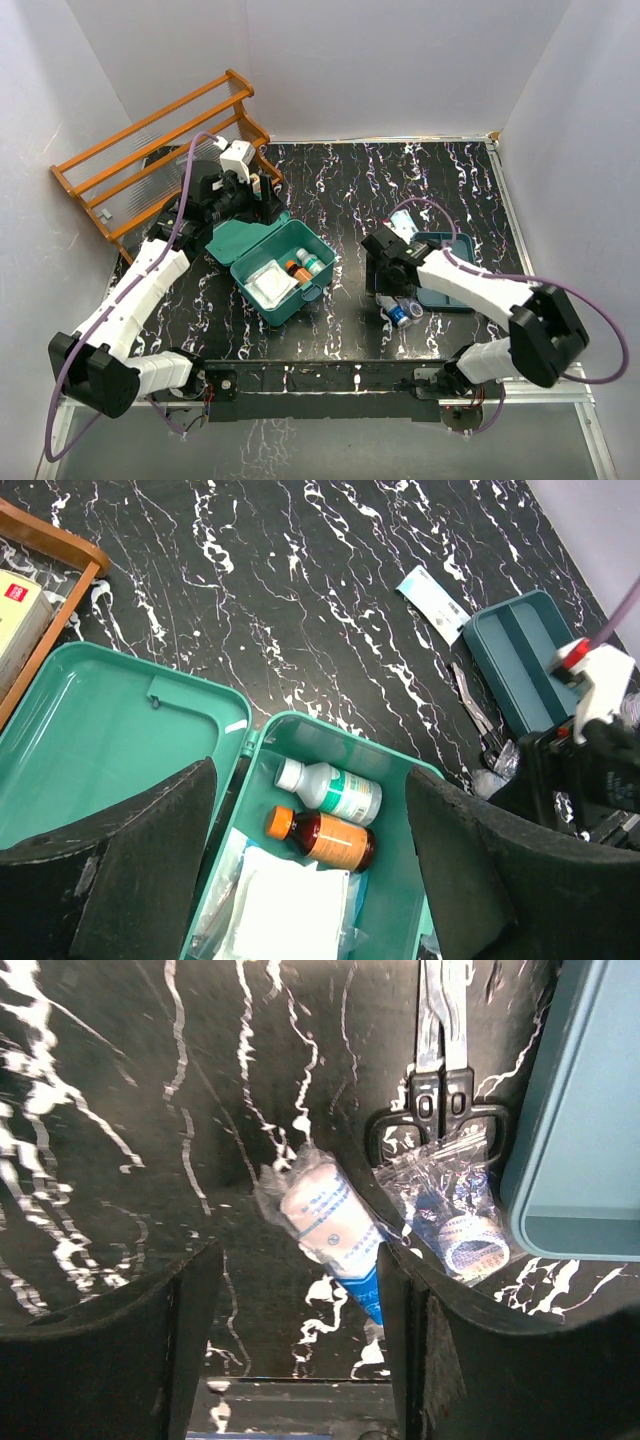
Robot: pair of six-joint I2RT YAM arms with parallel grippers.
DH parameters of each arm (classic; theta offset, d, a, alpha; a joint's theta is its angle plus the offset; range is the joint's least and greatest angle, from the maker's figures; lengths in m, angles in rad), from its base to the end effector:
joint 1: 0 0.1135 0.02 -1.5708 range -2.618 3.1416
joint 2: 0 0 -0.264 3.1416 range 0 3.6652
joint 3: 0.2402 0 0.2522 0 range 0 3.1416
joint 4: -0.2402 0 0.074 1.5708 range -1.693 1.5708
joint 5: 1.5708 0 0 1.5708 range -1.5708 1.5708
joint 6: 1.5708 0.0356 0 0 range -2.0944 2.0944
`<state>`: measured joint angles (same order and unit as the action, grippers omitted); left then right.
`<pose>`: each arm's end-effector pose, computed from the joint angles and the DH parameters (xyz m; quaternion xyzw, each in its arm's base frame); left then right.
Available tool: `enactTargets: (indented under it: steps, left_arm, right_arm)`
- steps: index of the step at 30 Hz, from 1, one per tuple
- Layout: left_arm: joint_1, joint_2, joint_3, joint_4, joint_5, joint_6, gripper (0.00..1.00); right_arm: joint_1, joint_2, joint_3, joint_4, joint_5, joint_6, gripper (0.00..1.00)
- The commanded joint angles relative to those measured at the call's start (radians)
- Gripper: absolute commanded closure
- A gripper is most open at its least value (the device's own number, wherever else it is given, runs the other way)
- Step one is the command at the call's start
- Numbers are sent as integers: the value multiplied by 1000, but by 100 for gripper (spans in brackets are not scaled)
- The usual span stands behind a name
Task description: Organize the medicine kit
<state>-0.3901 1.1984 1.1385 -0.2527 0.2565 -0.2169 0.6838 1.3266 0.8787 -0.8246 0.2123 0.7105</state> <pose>0.2511 -0.1130 0.3713 0.1443 0.7924 -0.2731 0.5260 0.1868 0.1426 0.2137 0.0289 0.9830 0.0145 0.1806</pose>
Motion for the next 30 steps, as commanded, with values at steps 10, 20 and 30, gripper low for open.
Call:
enactTargets:
  steps: [10,20,30]
  left_arm:
    - [-3,66,63,96,13,-6,25]
    - [-9,127,107,91,-1,96,22]
    - [-10,220,91,238,104,5,2]
  right_arm:
    - [-33,230,105,-66,-1,-146,56]
    - [-58,222,207,15,-39,-239,70]
    - [-141,96,325,330,-61,-359,75]
